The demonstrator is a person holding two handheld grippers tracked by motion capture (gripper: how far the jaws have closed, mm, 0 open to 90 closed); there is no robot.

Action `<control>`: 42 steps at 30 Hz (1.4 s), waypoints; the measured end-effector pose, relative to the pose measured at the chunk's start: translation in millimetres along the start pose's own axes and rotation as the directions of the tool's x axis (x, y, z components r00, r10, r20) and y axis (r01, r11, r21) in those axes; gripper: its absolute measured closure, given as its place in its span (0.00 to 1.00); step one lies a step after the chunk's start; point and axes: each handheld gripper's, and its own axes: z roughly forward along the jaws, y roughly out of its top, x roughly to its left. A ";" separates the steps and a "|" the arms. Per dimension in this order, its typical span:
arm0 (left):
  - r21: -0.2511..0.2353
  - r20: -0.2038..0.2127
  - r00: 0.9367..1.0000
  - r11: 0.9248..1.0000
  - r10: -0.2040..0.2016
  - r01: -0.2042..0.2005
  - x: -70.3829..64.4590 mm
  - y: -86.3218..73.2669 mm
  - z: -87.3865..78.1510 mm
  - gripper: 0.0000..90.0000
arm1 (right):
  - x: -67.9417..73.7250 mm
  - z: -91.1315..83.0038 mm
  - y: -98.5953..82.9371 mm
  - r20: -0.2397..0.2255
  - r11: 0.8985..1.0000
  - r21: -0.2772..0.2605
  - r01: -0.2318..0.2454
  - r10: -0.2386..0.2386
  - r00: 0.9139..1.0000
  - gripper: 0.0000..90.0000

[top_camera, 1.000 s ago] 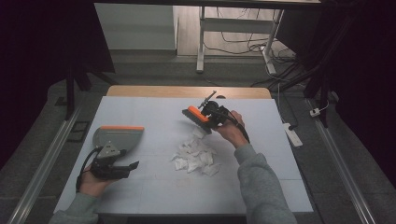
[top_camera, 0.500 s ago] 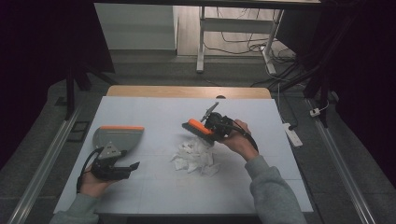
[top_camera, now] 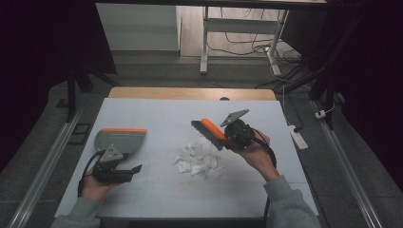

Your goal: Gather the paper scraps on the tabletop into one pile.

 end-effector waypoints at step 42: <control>-0.044 0.011 1.000 0.999 0.015 -0.014 -12.6 5.5 -4.3 0.33 | -11.0 -47.5 -147.4 0.051 0.952 -0.192 -0.238 0.252 0.966 0.78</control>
